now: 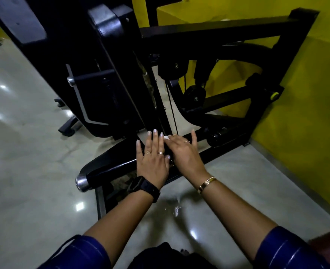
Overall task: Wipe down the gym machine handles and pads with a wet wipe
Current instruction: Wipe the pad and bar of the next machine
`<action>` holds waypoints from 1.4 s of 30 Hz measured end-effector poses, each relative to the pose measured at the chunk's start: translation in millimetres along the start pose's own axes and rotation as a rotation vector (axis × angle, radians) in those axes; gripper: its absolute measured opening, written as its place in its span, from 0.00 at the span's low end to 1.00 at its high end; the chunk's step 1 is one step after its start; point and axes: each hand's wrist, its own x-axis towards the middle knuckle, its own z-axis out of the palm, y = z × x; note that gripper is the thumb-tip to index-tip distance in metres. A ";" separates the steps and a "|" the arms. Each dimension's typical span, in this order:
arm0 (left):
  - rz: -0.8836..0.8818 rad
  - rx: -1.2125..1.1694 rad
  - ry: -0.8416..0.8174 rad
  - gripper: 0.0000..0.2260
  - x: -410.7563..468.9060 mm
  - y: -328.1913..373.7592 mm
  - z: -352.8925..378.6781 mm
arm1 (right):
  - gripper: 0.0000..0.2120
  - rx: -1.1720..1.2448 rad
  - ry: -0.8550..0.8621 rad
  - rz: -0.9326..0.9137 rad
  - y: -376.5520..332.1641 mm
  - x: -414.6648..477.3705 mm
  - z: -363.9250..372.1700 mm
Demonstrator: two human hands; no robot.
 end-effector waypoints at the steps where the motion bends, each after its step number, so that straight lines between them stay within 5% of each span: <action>1: -0.006 -0.008 0.020 0.33 0.1 -0.3 0.4 | 0.24 -0.042 -0.017 0.002 11.0 1.8 -5.7; 8: -0.008 -0.053 0.088 0.31 3.3 4.4 3.3 | 0.22 -0.261 -0.039 0.207 40.4 10.4 -18.3; 15: 0.006 -0.078 0.106 0.29 4.3 6.5 6.7 | 0.25 -0.146 -0.016 -0.048 19.4 2.4 -5.4; 21: 0.032 -0.072 0.085 0.29 3.0 3.9 7.5 | 0.28 -0.339 -0.085 0.176 62.2 6.6 -24.8; 25: 0.032 -0.094 0.072 0.29 2.5 1.9 6.2 | 0.28 -0.226 0.029 0.227 40.1 -0.8 -10.7; 31: -0.018 -0.170 0.065 0.29 -4.3 -7.0 3.1 | 0.22 -0.009 0.144 -0.065 -12.0 -27.3 21.0; 34: -0.035 -0.221 0.068 0.28 -11.6 -17.5 1.2 | 0.27 -0.134 0.154 -0.062 15.4 -31.5 10.9; 39: -0.076 -0.276 -0.037 0.27 -15.8 -29.5 -11.9 | 0.35 -0.306 0.100 0.189 50.7 -22.7 -4.8; 42: -0.127 -0.232 -0.117 0.25 -13.5 -41.5 -23.0 | 0.35 -0.215 0.133 0.127 19.8 -23.2 2.0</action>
